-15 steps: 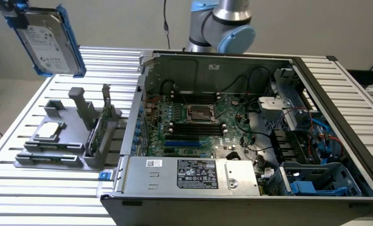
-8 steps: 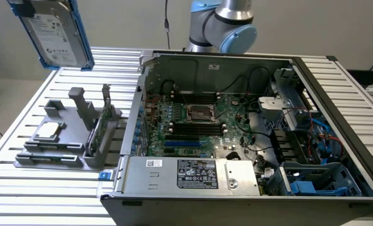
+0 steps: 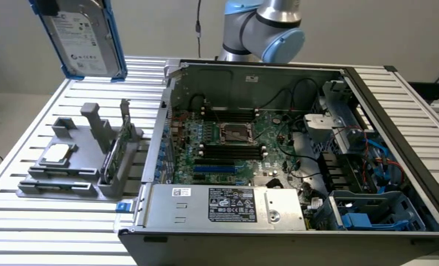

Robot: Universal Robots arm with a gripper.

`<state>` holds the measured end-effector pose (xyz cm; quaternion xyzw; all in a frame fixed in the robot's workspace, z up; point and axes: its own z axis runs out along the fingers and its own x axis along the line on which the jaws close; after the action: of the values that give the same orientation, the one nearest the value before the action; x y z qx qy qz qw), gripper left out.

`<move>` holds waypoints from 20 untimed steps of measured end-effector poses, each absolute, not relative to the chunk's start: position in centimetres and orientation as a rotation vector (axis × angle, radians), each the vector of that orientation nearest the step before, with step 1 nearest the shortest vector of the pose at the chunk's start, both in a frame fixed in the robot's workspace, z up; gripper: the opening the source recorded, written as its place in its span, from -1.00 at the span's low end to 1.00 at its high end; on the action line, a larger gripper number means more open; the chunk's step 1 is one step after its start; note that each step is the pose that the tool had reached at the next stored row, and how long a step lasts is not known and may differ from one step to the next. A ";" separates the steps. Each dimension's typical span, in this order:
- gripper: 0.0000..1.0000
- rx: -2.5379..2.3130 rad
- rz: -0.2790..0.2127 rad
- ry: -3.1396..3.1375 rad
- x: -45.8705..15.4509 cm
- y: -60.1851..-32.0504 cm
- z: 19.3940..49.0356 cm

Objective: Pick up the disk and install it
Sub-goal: 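Pick up the disk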

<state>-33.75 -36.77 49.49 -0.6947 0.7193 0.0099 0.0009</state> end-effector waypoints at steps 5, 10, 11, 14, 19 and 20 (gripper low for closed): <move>-0.35 -2.179 0.037 2.256 -31.5 -37.4 49.9; -0.35 -2.176 0.042 2.253 -29.2 -38.0 50.2; -0.35 -2.176 0.043 2.253 -28.7 -38.1 50.2; -0.35 -2.175 0.047 2.251 -27.4 -38.5 50.3; -0.35 -2.173 0.050 2.250 -25.1 -39.3 50.4; -0.35 -2.173 0.050 2.250 -24.6 -39.4 50.4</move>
<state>-24.65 -39.43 50.38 -0.6946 0.7192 0.0160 0.0067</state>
